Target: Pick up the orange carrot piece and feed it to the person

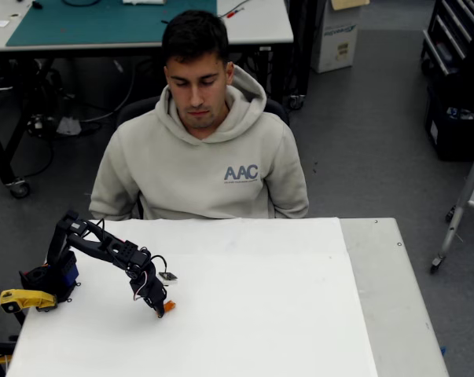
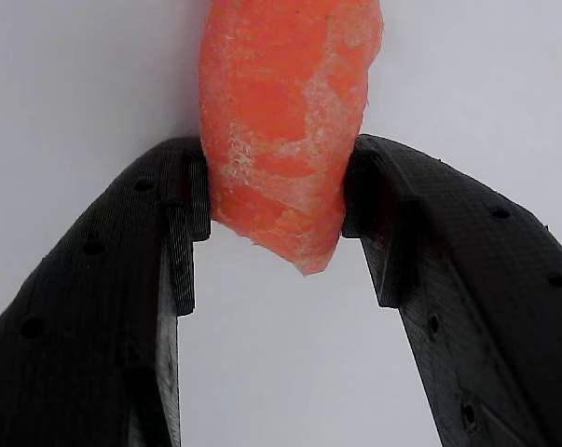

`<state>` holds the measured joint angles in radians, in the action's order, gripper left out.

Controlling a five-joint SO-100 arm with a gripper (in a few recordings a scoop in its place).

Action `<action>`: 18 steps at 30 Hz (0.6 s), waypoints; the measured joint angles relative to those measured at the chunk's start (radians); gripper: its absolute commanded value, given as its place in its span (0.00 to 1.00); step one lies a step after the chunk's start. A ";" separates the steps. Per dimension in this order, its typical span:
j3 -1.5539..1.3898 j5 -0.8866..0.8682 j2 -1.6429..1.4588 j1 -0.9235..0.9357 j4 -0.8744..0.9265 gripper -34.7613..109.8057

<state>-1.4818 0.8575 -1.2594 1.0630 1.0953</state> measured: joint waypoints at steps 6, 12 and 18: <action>0.037 0.000 -0.020 -0.020 0.000 0.23; 0.167 0.000 -0.101 -0.092 0.000 0.23; 0.348 0.008 -0.127 -0.196 0.000 0.23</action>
<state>-1.1336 0.8652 -1.3867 0.8667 1.0953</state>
